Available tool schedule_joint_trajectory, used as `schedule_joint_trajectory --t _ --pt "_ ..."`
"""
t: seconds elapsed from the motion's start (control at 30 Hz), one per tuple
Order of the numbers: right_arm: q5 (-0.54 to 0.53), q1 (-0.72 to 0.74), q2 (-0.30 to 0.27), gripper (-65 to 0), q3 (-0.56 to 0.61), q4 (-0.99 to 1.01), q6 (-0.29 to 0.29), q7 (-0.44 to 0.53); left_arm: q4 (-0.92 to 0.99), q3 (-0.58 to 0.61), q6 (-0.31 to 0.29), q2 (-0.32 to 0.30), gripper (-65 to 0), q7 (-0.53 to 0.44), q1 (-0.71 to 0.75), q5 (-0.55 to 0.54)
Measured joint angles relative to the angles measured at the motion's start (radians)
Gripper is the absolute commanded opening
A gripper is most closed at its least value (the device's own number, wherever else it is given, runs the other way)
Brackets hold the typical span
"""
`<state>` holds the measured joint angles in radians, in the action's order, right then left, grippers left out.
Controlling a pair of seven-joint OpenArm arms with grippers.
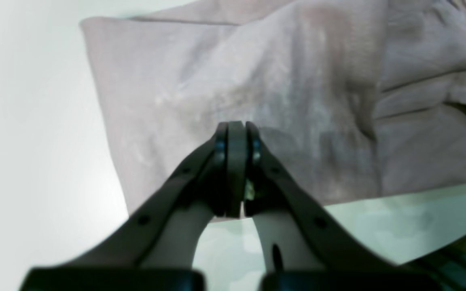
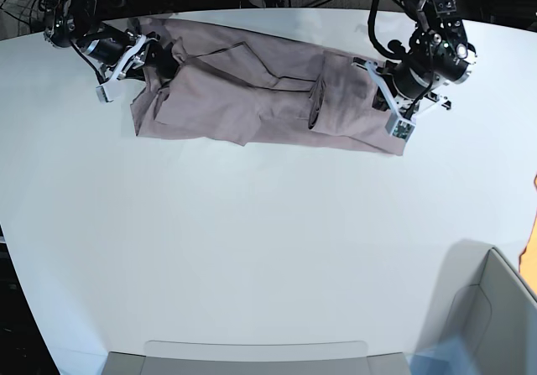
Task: Fold the T-shirt properly
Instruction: 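Grasp the other strip end with the right gripper and fold it inward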
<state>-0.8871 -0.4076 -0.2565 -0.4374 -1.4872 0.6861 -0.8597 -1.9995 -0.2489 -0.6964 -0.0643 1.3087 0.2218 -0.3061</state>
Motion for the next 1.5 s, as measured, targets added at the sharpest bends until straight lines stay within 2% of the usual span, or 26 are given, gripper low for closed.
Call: schedule_joint_trajectory --t 0.27,0.37,0.4,0.53,0.73,0.9,1.1,1.23,1.33,1.4,1.47,1.5 --pt "0.0 0.082 0.022 -39.1 0.093 0.014 0.0 -0.015 0.002 0.0 0.0 0.0 -65.0 0.0 0.0 0.0" --pt "0.011 0.13 0.021 -40.8 0.133 0.079 0.0 -0.002 0.002 0.0 0.0 0.0 -65.0 0.0 0.0 0.0" --pt "0.029 0.148 0.02 -43.7 0.143 0.095 0.0 0.008 0.002 0.0 0.0 0.0 -65.0 0.0 0.003 0.0" --pt "0.112 0.194 0.047 -65.0 0.142 0.124 0.0 0.014 0.002 0.0 0.0 0.0 -65.0 0.008 0.008 0.0" --pt "0.21 0.23 0.08 -65.0 0.104 0.124 0.0 0.018 0.002 0.0 0.0 -0.002 -65.0 0.008 0.008 0.0" --pt "0.315 0.291 0.079 -65.0 -0.017 0.127 -0.013 -0.005 0.002 0.0 0.0 -0.002 -65.0 0.008 0.008 0.0" --pt "0.476 0.355 -0.002 -65.0 -0.069 0.127 -0.127 -0.001 0.002 0.0 0.0 -0.002 -65.0 0.011 0.031 0.0" --pt "0.524 0.361 -0.02 -65.0 -0.063 0.077 -0.127 -0.024 0.002 -0.005 0.0 -0.002 -65.0 0.013 0.04 0.0" --pt "0.544 0.349 -0.016 -65.0 -0.018 -0.067 -0.138 -0.034 0.0 -0.007 0.0 -0.013 -65.0 0.008 0.064 -0.003" --pt "0.552 0.33 -0.015 -65.0 0.067 -0.18 -0.144 -0.024 0.0 -0.007 -0.003 -0.042 -65.0 0.014 0.075 -0.007" --pt "0.587 0.307 0.014 -65.0 0.17 -0.294 -0.151 -0.035 0.0 -0.01 -0.001 -0.06 -65.0 0.014 0.074 0.007" --pt "0.61 0.301 0.036 -65.0 0.227 -0.341 -0.187 -0.064 0.0 -0.012 0.0 -0.06 -65.0 0.013 0.072 0.006"
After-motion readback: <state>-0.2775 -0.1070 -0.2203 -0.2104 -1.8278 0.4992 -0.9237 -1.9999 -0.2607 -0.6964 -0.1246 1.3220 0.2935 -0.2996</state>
